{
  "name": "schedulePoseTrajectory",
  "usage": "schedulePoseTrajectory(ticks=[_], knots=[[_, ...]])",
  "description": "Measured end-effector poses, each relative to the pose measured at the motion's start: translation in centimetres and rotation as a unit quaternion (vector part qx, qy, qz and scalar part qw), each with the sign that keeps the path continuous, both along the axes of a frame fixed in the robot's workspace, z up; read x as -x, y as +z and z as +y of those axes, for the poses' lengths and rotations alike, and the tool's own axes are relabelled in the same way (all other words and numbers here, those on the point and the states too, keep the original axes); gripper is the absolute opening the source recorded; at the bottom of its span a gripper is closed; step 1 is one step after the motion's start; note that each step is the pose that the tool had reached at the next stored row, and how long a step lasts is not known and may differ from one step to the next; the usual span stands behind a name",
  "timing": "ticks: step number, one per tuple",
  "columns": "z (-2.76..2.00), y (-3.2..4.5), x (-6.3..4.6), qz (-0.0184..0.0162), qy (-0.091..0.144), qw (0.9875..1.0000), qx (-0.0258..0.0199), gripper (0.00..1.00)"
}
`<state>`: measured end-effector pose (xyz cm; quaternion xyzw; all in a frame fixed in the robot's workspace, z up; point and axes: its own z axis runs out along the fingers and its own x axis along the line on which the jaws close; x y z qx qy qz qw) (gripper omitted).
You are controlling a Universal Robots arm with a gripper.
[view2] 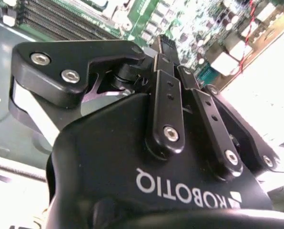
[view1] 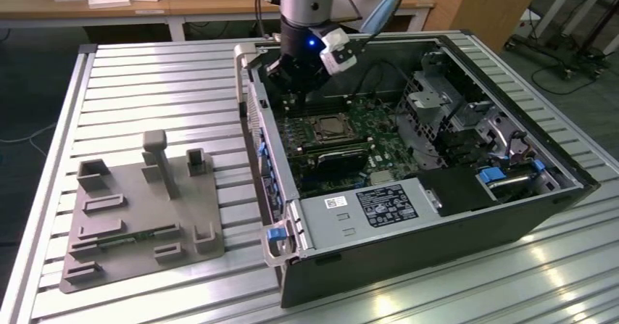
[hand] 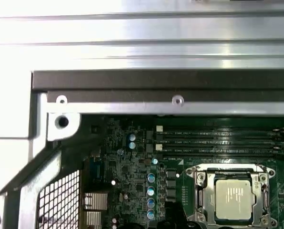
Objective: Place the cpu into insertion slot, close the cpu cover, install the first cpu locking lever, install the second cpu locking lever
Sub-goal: 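Install the first cpu locking lever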
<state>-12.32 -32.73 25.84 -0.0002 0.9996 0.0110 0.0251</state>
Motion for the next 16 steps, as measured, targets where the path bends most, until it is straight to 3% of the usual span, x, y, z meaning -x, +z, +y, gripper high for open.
schedulePoseTrajectory(ticks=[5,16], knots=[[0.53,-0.07,0.6,-0.0003,-0.002,1.0,0.0001,0.1],[1.89,-0.2,0.6,-0.0004,-0.002,1.0,0.0,0.1]])
